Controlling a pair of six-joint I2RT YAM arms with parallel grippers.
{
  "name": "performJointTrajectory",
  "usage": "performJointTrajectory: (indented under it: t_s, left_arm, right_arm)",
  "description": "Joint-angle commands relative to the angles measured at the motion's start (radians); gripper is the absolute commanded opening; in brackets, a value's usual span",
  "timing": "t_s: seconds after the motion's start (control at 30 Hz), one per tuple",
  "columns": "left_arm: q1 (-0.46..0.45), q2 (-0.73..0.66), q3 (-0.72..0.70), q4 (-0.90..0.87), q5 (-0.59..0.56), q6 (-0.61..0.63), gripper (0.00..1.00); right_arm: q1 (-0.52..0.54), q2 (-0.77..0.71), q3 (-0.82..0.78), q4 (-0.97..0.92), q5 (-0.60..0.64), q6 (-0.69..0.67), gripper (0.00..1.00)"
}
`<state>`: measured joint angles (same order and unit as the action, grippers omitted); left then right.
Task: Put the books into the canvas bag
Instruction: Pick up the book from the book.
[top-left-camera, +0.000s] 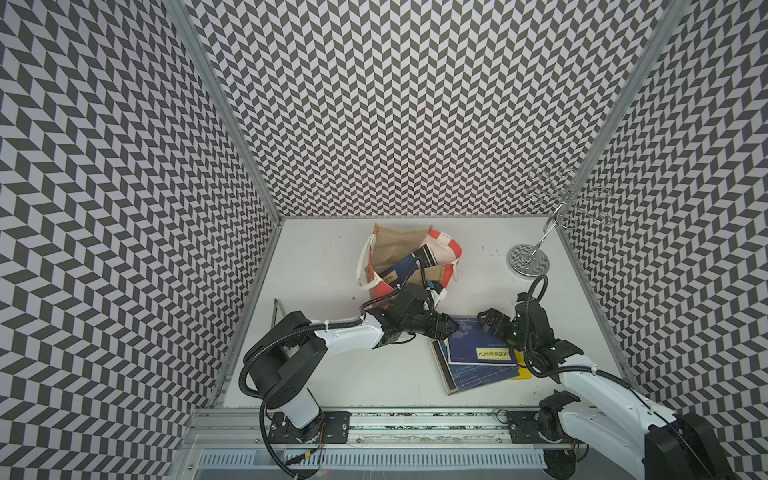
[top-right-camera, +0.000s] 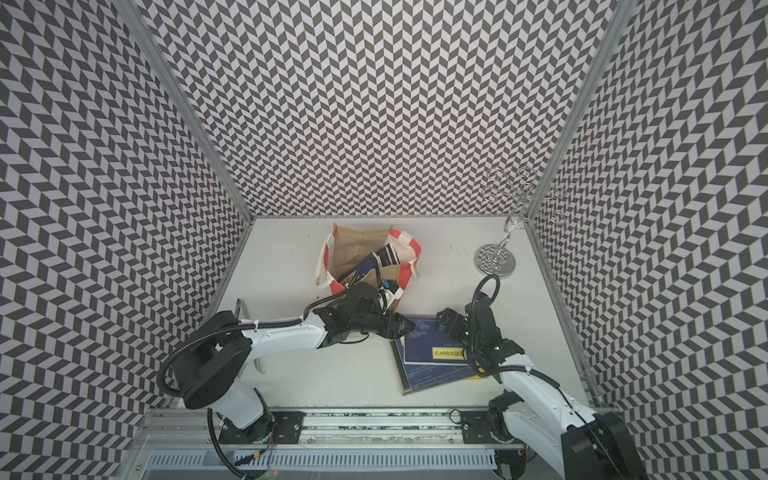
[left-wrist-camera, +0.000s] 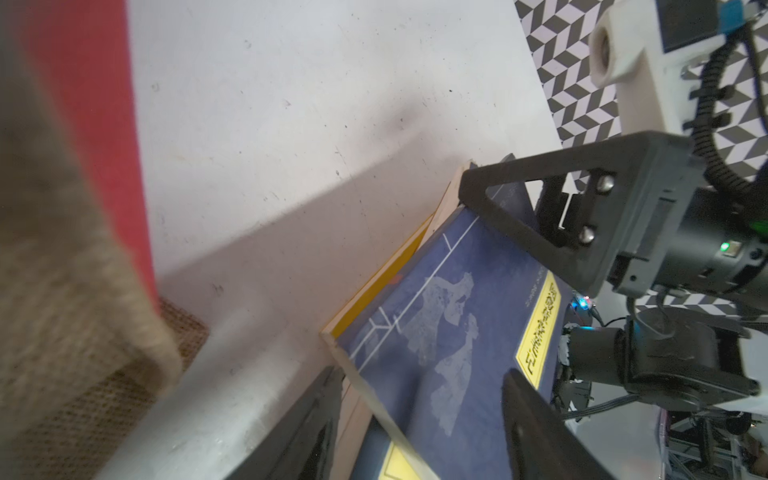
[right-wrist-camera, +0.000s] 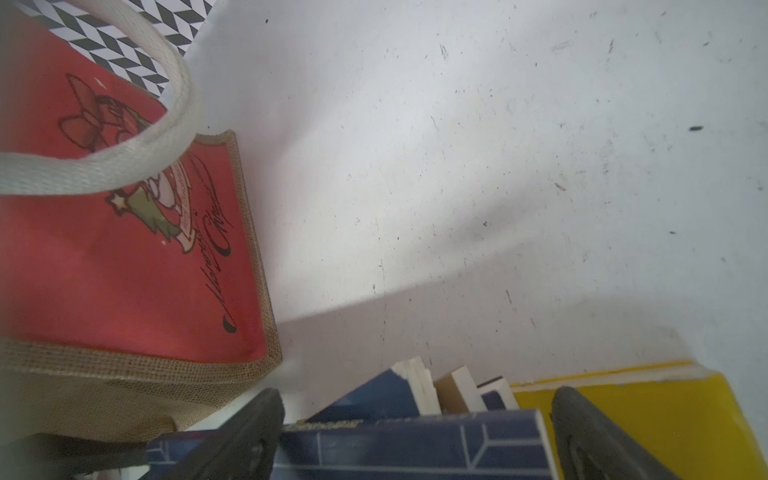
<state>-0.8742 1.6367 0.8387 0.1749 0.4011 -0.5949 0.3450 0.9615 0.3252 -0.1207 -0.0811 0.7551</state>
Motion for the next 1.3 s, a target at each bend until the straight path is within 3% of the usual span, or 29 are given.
performJointTrajectory:
  t_s: [0.0, 0.23, 0.57, 0.63, 0.8, 0.93, 1.03, 1.27]
  left_arm:
    - [0.008, 0.029, 0.037, 0.026, 0.013, 0.021, 0.65]
    - [0.006, 0.052, 0.046, 0.035, 0.034, 0.026, 0.62]
    - [0.006, -0.038, 0.069, 0.029, 0.028, 0.047, 0.07]
    - [0.008, -0.069, 0.077, 0.028, 0.048, 0.055, 0.0]
    - [0.009, -0.199, 0.092, -0.004, 0.077, 0.085, 0.0]
    - [0.024, -0.301, 0.125, -0.089, 0.081, 0.111, 0.0]
    - [0.056, -0.393, 0.149, -0.159, 0.087, 0.129, 0.0]
    - [0.269, -0.611, 0.234, -0.404, 0.131, 0.289, 0.0]
  right_arm:
    - [0.014, 0.016, -0.031, -0.008, -0.029, 0.004, 0.99]
    - [0.014, 0.016, -0.02, -0.001, -0.031, 0.002, 0.99]
    - [0.011, -0.036, -0.003, -0.018, -0.014, -0.022, 0.99]
    - [0.006, -0.089, 0.016, -0.048, 0.0, -0.055, 1.0]
    - [-0.027, -0.339, 0.078, -0.096, 0.092, -0.147, 0.99]
    - [-0.082, -0.471, 0.164, -0.109, 0.085, -0.241, 0.99]
    - [-0.111, -0.481, 0.23, -0.08, 0.018, -0.321, 0.99]
    - [-0.121, -0.489, 0.271, 0.159, -0.361, -0.473, 0.99]
